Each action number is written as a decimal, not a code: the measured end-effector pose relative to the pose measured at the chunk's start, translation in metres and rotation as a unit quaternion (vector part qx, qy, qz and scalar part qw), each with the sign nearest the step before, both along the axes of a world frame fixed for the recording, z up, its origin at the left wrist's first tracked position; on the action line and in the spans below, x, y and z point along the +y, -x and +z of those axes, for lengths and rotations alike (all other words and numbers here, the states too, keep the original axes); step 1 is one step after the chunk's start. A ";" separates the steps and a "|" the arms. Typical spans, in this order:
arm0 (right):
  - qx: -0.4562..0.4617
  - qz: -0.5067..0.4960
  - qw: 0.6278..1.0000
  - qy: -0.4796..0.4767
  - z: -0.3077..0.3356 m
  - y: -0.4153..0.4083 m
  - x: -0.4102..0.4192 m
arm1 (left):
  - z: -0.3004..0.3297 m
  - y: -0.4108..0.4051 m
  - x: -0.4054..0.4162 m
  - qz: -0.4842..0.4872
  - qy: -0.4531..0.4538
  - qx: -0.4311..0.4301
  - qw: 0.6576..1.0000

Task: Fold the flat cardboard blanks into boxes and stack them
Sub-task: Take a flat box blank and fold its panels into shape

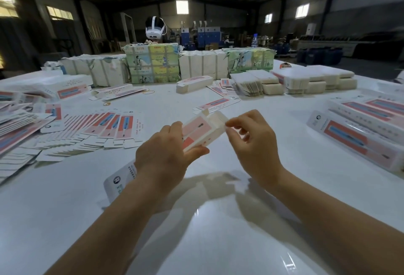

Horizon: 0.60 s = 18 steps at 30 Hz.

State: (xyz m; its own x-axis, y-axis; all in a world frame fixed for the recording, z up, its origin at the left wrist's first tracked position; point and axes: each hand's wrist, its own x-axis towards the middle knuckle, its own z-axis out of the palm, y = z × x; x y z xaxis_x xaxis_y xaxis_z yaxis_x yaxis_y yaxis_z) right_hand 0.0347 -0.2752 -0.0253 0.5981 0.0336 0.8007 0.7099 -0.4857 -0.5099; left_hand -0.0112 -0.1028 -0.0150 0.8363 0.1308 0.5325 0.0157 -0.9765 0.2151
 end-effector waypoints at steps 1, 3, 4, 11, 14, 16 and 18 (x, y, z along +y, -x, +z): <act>0.002 -0.007 1.000 0.008 -0.001 0.002 0.003 | 0.000 0.000 0.000 0.003 0.009 -0.003 1.000; 0.031 -0.001 1.000 0.004 -0.001 0.006 0.006 | 0.000 0.001 -0.001 0.002 0.016 -0.008 1.000; 0.051 0.012 0.999 -0.002 -0.001 0.008 0.008 | -0.001 0.001 -0.002 0.001 0.016 -0.010 1.000; 0.082 0.057 0.991 -0.086 -0.001 0.020 0.014 | 0.000 0.004 -0.009 -0.018 0.015 -0.013 1.000; 0.092 0.063 0.989 -0.101 -0.001 0.019 0.011 | -0.001 0.003 -0.008 -0.030 0.008 -0.003 1.000; 0.088 0.064 0.991 -0.079 -0.002 0.014 0.008 | -0.002 0.003 -0.008 -0.035 0.002 0.004 0.999; 0.089 0.066 0.993 -0.049 -0.001 0.008 0.004 | -0.002 0.003 -0.010 -0.042 -0.008 0.007 0.999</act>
State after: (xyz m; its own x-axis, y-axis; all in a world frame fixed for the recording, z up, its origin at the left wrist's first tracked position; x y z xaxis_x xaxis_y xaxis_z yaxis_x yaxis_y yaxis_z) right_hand 0.0263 -0.2708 -0.0263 0.7264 0.0481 0.6856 0.6581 -0.3361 -0.6737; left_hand -0.0146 -0.1127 -0.0172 0.8518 0.0513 0.5213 -0.0635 -0.9778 0.1998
